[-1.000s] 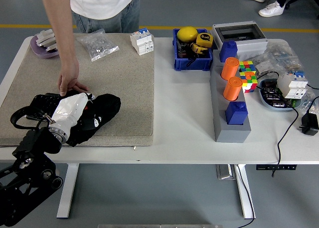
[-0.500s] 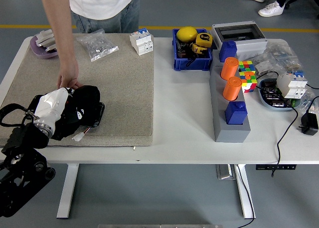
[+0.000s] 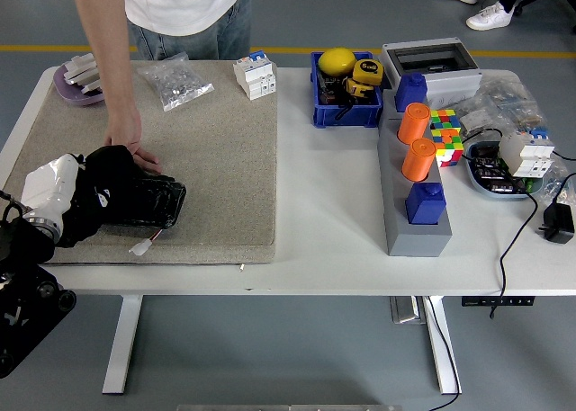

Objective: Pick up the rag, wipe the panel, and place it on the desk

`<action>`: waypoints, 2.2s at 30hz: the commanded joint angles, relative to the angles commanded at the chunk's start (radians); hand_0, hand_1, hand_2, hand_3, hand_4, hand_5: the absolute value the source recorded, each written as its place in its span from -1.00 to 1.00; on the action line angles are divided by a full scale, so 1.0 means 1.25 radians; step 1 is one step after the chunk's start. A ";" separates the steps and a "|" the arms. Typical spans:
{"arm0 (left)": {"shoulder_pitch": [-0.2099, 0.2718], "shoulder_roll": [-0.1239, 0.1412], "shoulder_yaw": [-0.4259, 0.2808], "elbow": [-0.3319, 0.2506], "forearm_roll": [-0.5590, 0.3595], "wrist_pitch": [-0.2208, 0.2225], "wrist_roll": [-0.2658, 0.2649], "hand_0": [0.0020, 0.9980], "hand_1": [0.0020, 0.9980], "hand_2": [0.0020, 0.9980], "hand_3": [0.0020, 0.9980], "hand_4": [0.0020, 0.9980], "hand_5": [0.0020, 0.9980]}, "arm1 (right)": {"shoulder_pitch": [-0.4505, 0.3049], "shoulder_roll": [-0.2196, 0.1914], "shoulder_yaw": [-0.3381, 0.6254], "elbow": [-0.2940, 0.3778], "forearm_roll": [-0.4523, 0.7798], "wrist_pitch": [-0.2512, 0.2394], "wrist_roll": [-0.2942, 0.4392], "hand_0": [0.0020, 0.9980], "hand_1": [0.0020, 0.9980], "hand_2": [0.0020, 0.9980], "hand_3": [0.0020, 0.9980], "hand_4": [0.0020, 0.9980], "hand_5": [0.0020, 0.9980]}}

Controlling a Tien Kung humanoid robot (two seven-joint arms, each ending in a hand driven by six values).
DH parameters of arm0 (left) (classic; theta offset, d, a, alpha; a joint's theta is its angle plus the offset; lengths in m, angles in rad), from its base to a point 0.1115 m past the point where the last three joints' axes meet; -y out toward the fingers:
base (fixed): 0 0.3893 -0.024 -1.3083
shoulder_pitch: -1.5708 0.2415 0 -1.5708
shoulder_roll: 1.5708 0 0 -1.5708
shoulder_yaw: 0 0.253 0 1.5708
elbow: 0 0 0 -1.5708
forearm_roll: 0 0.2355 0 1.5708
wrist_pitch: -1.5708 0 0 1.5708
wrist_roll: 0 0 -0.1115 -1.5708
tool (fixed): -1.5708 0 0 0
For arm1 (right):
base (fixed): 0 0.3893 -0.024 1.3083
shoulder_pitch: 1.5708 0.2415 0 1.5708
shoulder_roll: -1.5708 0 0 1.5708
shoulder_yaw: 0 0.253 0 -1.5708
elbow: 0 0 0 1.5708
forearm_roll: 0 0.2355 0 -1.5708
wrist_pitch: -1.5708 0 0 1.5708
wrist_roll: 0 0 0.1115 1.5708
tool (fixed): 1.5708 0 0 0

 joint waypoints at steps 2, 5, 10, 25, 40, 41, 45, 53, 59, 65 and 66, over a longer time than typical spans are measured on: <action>0.001 0.001 -0.009 0.009 0.004 0.002 0.002 -0.50 -0.37 0.09 0.05 -0.33 -1.00 | 0.000 0.000 0.000 0.000 0.000 0.000 0.000 0.61 0.39 0.41 0.36 1.00 0.45; 0.002 0.004 -0.023 0.019 0.008 0.001 0.007 -0.50 -0.37 0.09 0.05 -0.33 -1.00 | 0.000 0.000 0.000 0.000 0.000 0.001 -0.001 0.61 0.39 0.41 0.36 1.00 0.45; 0.004 0.009 -0.060 0.040 0.020 0.003 0.013 -0.50 -0.37 0.09 0.06 -0.32 -1.00 | 0.000 0.000 0.000 0.001 -0.001 0.001 -0.002 0.61 0.39 0.41 0.36 1.00 0.46; -0.006 0.038 -0.123 0.122 0.008 0.017 -0.011 -0.50 -0.37 0.09 0.06 -0.31 -1.00 | 0.002 0.001 0.003 0.003 -0.002 0.000 -0.002 0.61 0.39 0.42 0.36 1.00 0.46; -0.092 0.065 -0.054 0.323 -0.187 0.067 -0.251 -0.32 -0.19 0.10 0.08 -0.31 -1.00 | 0.008 0.004 0.006 0.009 -0.005 -0.006 -0.001 0.62 0.39 0.41 0.36 1.00 0.47; -0.098 0.067 -0.048 0.341 -0.206 0.065 -0.270 -0.32 -0.19 0.10 0.08 -0.31 -1.00 | 0.008 0.003 0.005 0.010 -0.005 -0.006 -0.002 0.62 0.39 0.41 0.36 1.00 0.47; -0.110 0.070 -0.032 0.381 -0.240 0.057 -0.307 -0.22 0.00 0.13 0.08 -0.27 -1.00 | 0.008 0.003 0.005 0.010 -0.005 -0.005 -0.002 0.62 0.39 0.41 0.36 1.00 0.47; -0.118 0.074 -0.019 0.407 -0.261 0.024 -0.335 0.03 0.23 0.20 0.10 -0.11 -1.00 | 0.009 0.004 0.007 0.011 -0.008 -0.007 -0.002 0.62 0.39 0.41 0.36 1.00 0.46; -0.119 0.076 -0.021 0.398 -0.239 0.001 -0.326 0.40 0.52 0.31 0.13 0.17 -1.00 | 0.010 0.003 0.006 0.011 -0.009 -0.007 -0.003 0.62 0.39 0.41 0.35 1.00 0.47; -0.119 0.078 -0.020 0.393 -0.224 -0.006 -0.315 0.55 0.58 0.41 0.15 0.37 -1.00 | 0.009 0.003 0.009 0.011 -0.012 -0.008 -0.003 0.62 0.39 0.41 0.35 1.00 0.47; -0.120 0.079 -0.019 0.393 -0.224 -0.008 -0.314 0.55 0.58 0.41 0.15 0.37 -1.00 | 0.009 0.002 0.010 0.011 -0.013 -0.009 -0.002 0.62 0.39 0.41 0.35 1.00 0.47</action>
